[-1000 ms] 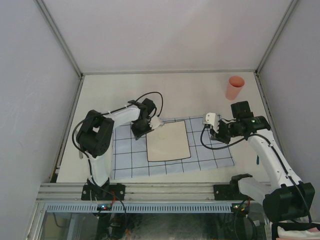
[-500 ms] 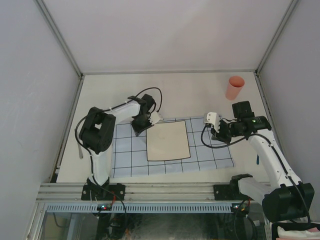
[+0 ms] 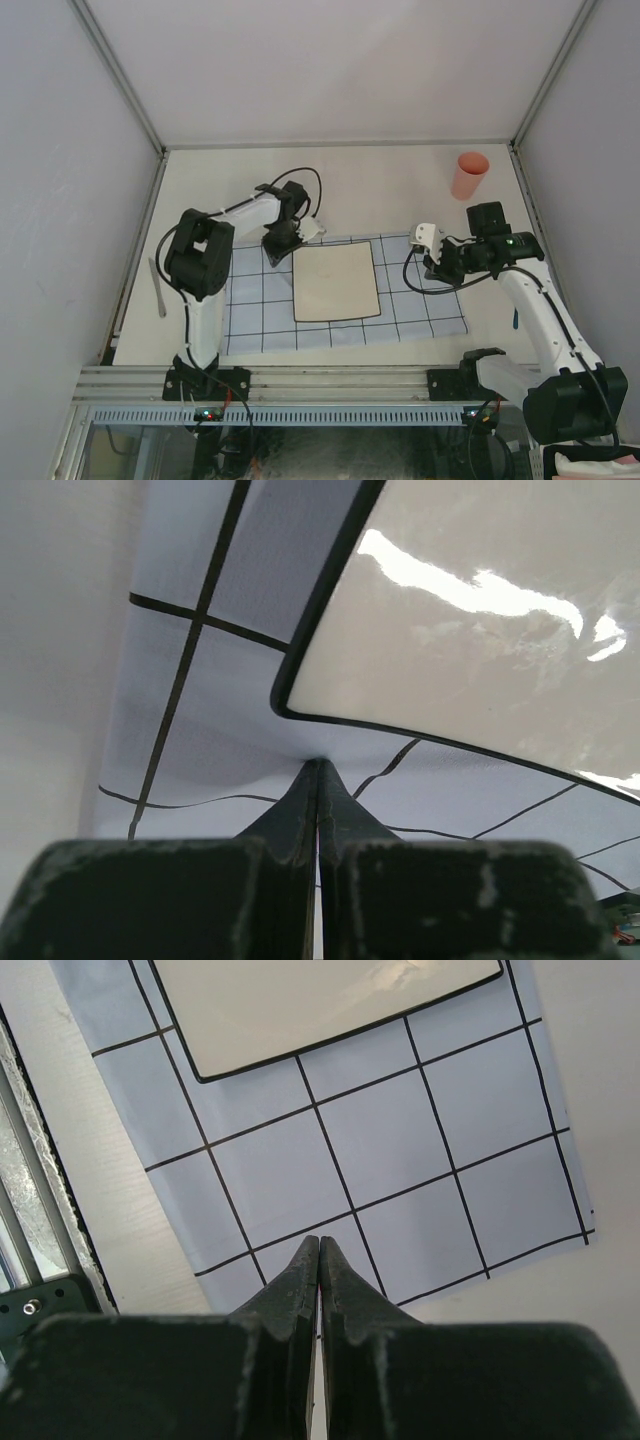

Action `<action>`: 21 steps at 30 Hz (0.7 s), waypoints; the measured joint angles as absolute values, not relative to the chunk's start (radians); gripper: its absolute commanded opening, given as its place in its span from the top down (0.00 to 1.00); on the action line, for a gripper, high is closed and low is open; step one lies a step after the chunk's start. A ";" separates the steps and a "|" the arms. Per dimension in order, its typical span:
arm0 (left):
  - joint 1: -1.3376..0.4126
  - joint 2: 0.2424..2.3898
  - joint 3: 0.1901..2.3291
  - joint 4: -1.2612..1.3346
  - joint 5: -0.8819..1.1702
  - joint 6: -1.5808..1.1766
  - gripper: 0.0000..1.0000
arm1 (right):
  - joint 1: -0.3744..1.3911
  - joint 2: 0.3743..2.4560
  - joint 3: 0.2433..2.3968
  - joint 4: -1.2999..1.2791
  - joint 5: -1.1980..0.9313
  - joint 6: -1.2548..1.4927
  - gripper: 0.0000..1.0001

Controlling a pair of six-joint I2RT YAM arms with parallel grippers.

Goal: Set the dinner table for one person
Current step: Adjust the napkin at the center of the board.

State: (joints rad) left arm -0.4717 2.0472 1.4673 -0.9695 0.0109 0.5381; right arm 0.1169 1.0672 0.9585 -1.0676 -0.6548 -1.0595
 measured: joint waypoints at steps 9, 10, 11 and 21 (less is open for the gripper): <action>-0.453 2.088 1.531 -1.002 0.012 0.537 1.00 | 0.135 1.060 0.958 -1.055 -0.689 -0.995 0.72; -0.453 2.087 1.531 -1.000 0.011 0.537 1.00 | 0.160 1.058 0.958 -1.042 -0.688 -0.972 0.66; -0.453 2.084 1.530 -0.995 0.009 0.537 1.00 | 0.201 1.056 0.958 -1.026 -0.683 -0.947 0.61; -0.409 1.898 1.385 -0.828 -0.084 0.543 0.74 | 0.556 1.162 0.965 -0.853 -0.587 -0.730 0.43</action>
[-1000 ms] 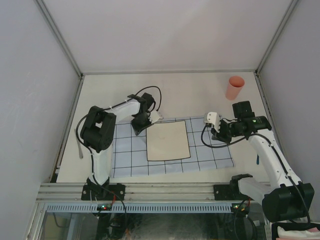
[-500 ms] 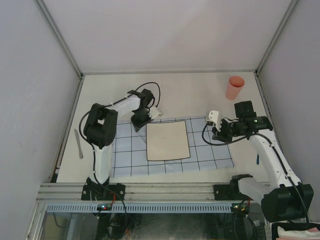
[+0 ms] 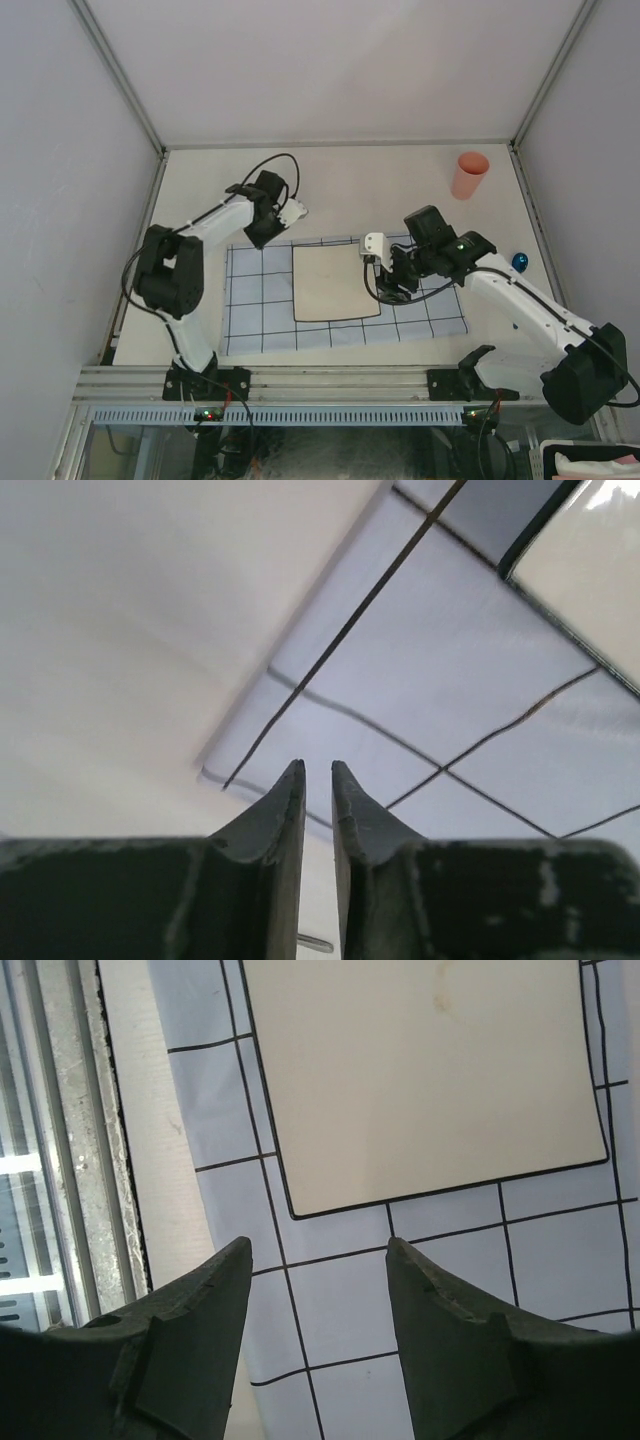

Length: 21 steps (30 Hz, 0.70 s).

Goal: Set the dinner table for one person
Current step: Adjust the napkin at the center of the board.

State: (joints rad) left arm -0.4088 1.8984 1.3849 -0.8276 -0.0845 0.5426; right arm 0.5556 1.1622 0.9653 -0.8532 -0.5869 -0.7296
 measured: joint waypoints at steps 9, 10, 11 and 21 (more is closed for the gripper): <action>-0.273 1.694 1.256 -0.785 -0.064 0.630 0.43 | 0.560 1.139 0.974 -0.826 -0.550 -0.687 0.42; -0.244 1.700 1.262 -0.794 -0.048 0.646 0.41 | 0.560 1.129 0.974 -0.830 -0.548 -0.686 0.42; -0.217 1.710 1.274 -0.808 -0.031 0.668 0.40 | 0.559 1.116 0.974 -0.834 -0.544 -0.684 0.42; -0.095 1.950 1.670 -1.084 0.224 0.877 0.40 | 0.527 1.000 0.975 -0.885 -0.529 -0.654 0.41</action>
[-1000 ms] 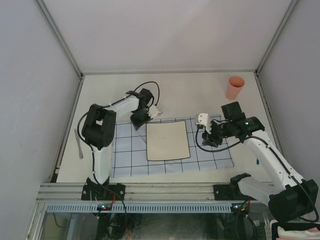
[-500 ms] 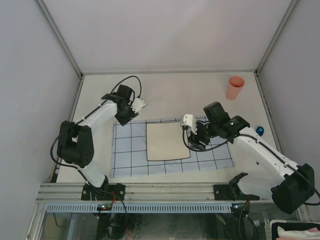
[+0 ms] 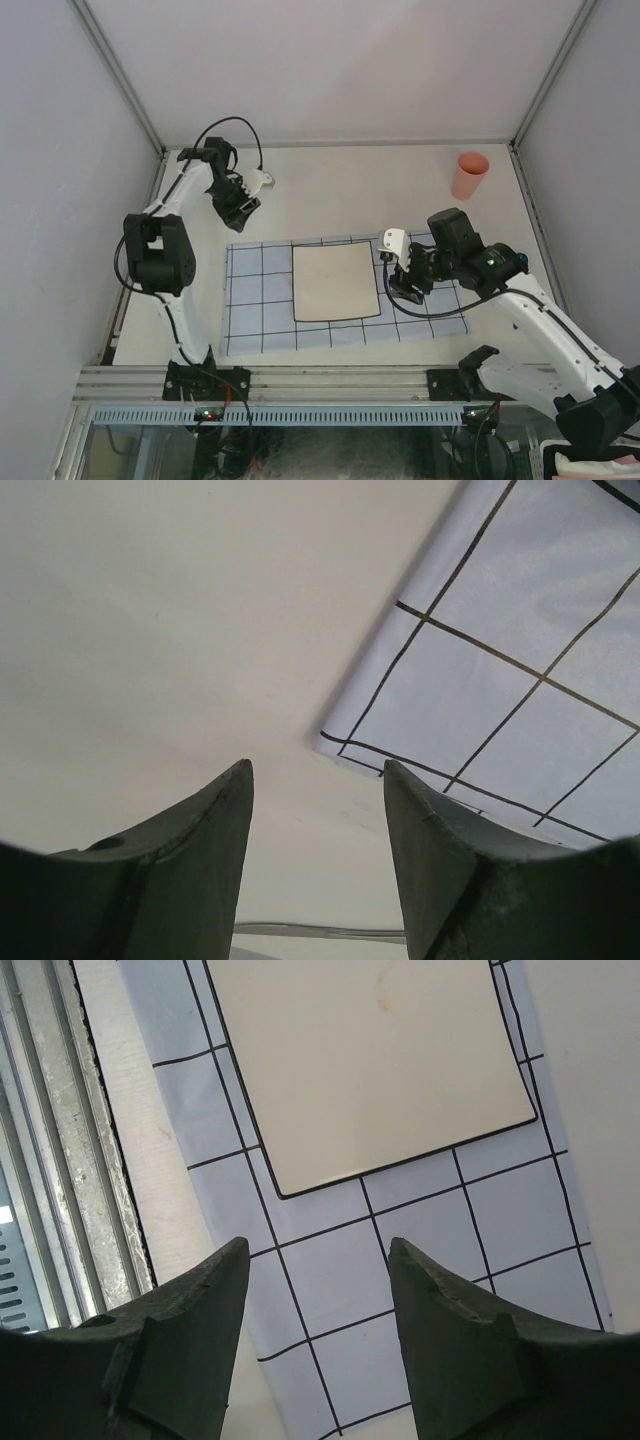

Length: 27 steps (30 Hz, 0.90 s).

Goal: Set the dinner table for one person
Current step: Adjust the napkin at the center of the board.

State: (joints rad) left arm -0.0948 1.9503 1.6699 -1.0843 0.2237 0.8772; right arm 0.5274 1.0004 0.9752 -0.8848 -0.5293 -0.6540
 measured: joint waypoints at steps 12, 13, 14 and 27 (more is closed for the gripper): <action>-0.006 2.207 1.897 -1.327 0.365 0.990 0.28 | 0.476 0.878 0.951 -0.900 -0.519 -0.591 0.41; -0.003 2.220 1.898 -1.336 0.373 0.995 0.28 | 0.472 0.873 0.948 -0.905 -0.517 -0.587 0.41; -0.001 2.228 1.898 -1.348 0.377 0.999 0.28 | 0.468 0.870 0.945 -0.910 -0.517 -0.585 0.41; 0.002 2.278 1.895 -1.401 0.377 1.034 0.28 | 0.425 0.862 0.943 -0.925 -0.518 -0.569 0.41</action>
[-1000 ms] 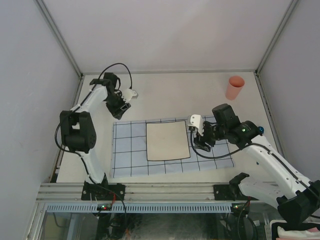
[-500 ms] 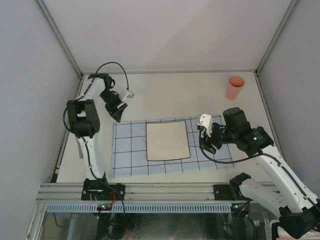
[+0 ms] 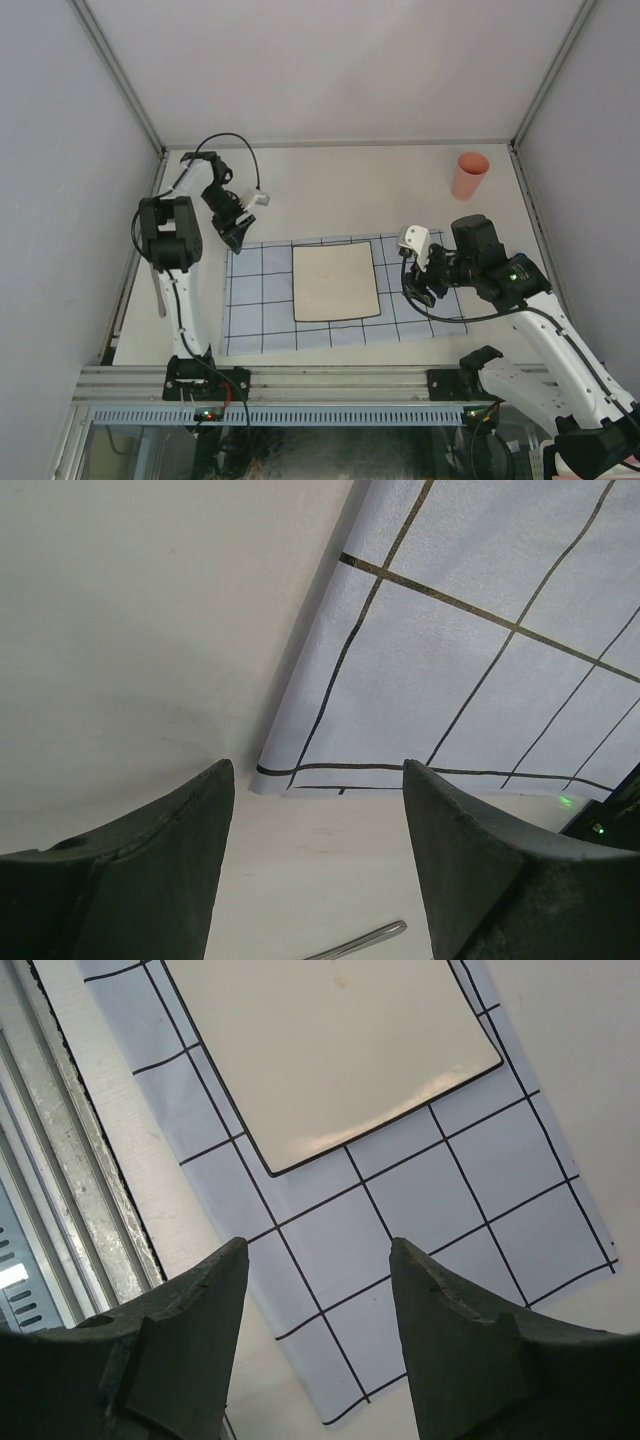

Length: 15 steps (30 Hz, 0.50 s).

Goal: Set the dinner table for one person
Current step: Adjust the napkin at the center of the board.

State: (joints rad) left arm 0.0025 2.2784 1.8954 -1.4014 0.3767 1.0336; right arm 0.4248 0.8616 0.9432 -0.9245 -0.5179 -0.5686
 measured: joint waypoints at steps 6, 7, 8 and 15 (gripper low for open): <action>0.002 2.299 1.896 -1.415 0.369 1.041 0.26 | 0.398 0.853 0.943 -0.926 -0.533 -0.561 0.41; 0.002 2.301 1.897 -1.417 0.368 1.041 0.26 | 0.392 0.852 0.943 -0.926 -0.535 -0.561 0.41; 0.002 2.304 1.900 -1.424 0.365 1.041 0.28 | 0.385 0.850 0.943 -0.927 -0.538 -0.560 0.41; -0.002 2.342 1.940 -1.489 0.342 1.042 0.34 | 0.355 0.841 0.943 -0.932 -0.555 -0.558 0.41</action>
